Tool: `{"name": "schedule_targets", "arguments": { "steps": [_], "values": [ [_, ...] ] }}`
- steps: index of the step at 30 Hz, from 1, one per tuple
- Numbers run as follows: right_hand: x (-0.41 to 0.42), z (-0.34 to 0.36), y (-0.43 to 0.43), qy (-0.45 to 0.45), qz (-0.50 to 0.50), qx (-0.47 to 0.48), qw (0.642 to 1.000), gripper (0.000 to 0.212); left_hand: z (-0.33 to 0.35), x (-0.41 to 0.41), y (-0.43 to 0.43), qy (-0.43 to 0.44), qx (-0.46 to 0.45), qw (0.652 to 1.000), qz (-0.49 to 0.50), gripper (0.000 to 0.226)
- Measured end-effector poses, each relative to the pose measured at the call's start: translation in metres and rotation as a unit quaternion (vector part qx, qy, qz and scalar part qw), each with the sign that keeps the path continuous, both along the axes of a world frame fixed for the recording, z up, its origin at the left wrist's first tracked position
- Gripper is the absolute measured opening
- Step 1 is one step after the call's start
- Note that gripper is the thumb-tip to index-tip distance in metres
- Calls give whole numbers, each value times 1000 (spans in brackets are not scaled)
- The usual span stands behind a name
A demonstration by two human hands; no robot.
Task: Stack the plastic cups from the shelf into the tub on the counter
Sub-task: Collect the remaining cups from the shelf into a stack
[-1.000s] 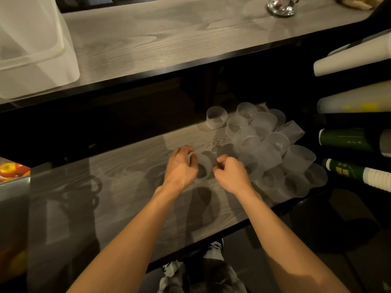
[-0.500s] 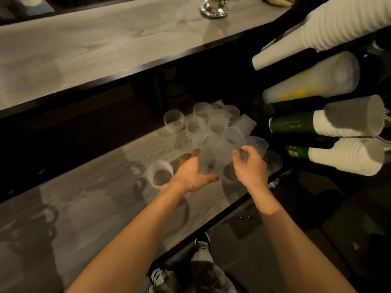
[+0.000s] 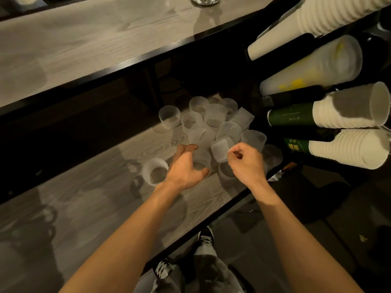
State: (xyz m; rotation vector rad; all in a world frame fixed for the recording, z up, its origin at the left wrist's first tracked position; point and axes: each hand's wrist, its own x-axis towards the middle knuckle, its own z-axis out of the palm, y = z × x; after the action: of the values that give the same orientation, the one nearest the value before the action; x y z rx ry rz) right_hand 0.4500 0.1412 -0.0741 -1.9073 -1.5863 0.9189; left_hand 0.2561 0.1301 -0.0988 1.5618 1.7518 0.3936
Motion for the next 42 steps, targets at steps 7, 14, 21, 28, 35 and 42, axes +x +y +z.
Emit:
{"name": "schedule_targets", "arguments": {
  "steps": [7,14,21,28,35,42],
  "values": [
    [-9,12,-10,-11,89,121,989,9,-8,-3,-5,-11,-6,1000,0,101],
    [-27,-3,-19,-92,245,147,954,6,-14,-7,-8,-57,-59,997,15,136],
    [-38,-19,-27,-161,289,96,939,11,-22,-15,-9,-64,-72,995,20,111],
    [-39,-25,-31,-126,230,129,956,4,-28,-16,-14,-55,-82,995,7,110],
    [-32,-33,-29,-88,136,136,977,29,-33,-15,-15,-64,-62,995,33,66],
    [-33,-32,-24,-55,18,82,995,52,-25,-7,-12,-59,-36,996,61,57]
  ]
}}
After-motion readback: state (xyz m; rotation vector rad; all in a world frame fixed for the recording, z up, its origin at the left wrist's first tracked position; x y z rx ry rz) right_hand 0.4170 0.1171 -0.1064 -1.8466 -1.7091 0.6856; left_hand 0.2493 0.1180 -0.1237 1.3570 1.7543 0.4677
